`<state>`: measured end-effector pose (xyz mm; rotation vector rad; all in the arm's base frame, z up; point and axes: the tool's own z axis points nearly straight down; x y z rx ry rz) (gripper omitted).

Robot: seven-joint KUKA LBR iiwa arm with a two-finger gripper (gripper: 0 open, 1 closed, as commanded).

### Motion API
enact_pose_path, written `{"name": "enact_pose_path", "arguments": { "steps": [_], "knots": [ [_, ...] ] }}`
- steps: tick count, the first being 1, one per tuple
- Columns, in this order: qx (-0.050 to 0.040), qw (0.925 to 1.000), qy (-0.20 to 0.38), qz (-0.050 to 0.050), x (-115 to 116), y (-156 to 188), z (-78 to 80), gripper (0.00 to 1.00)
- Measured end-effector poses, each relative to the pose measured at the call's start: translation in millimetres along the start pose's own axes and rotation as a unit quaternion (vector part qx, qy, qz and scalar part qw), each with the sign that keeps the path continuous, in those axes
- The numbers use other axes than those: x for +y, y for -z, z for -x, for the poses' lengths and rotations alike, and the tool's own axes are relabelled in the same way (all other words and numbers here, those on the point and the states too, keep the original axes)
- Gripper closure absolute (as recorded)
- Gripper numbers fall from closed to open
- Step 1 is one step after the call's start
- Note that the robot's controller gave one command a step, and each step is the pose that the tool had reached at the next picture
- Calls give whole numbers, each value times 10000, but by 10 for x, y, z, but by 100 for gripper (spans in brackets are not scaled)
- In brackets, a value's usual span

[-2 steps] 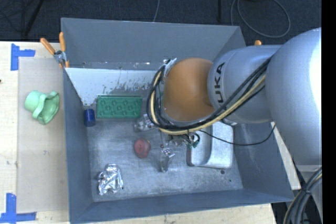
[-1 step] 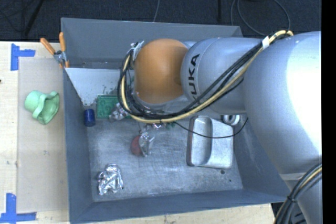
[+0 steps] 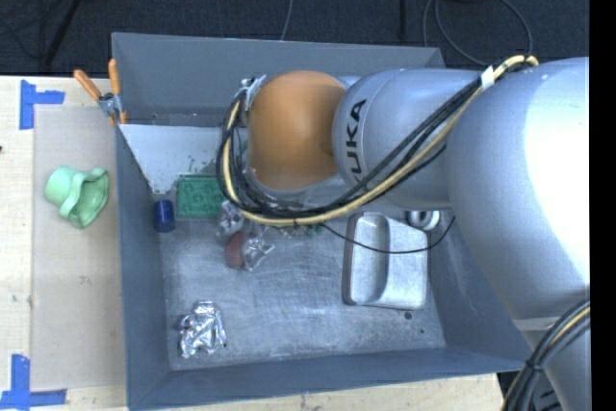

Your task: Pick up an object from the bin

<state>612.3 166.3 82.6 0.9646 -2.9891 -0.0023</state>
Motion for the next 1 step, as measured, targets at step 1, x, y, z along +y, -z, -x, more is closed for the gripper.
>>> {"name": "enact_pose_path", "arguments": {
  "steps": [1],
  "knots": [
    [-43,9999,91,-25,-134,1286,-162,100]
  ]
}}
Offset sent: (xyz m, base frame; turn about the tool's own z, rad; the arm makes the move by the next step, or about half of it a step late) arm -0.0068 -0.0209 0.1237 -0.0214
